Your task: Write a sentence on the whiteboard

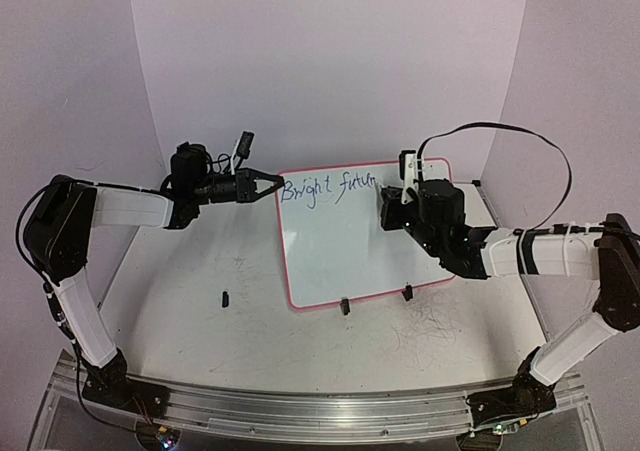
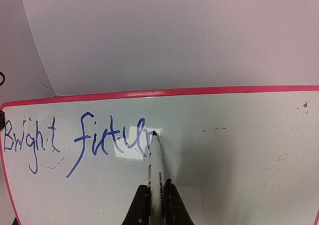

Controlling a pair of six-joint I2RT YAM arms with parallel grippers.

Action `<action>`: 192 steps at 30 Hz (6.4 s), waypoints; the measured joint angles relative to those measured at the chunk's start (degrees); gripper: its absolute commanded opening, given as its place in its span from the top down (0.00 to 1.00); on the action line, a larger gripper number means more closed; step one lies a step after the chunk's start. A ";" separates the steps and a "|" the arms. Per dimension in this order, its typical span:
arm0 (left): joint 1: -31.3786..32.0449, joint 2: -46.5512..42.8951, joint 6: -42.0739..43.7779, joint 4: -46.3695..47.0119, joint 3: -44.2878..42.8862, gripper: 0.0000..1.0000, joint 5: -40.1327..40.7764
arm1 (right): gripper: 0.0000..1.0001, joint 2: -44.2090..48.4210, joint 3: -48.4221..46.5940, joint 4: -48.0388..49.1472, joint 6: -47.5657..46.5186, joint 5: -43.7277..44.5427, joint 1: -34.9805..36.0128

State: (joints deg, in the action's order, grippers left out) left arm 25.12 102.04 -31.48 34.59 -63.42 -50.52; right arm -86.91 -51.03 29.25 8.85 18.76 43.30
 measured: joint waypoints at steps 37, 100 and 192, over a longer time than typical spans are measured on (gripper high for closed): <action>0.09 -0.07 0.20 -0.07 -0.02 1.00 0.02 | 1.00 1.51 3.02 1.41 0.24 0.37 -0.51; 0.37 -0.09 0.28 -0.11 -0.33 1.00 0.15 | 1.00 4.32 3.76 0.96 0.60 0.10 -1.61; 0.80 -0.31 1.57 -1.80 -1.07 1.00 0.41 | 1.00 13.00 7.56 -0.62 -2.39 -2.19 -4.01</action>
State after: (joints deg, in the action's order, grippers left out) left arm 25.92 101.73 -29.92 32.79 -64.49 -50.11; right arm -73.91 -43.46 28.62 6.46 16.57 39.29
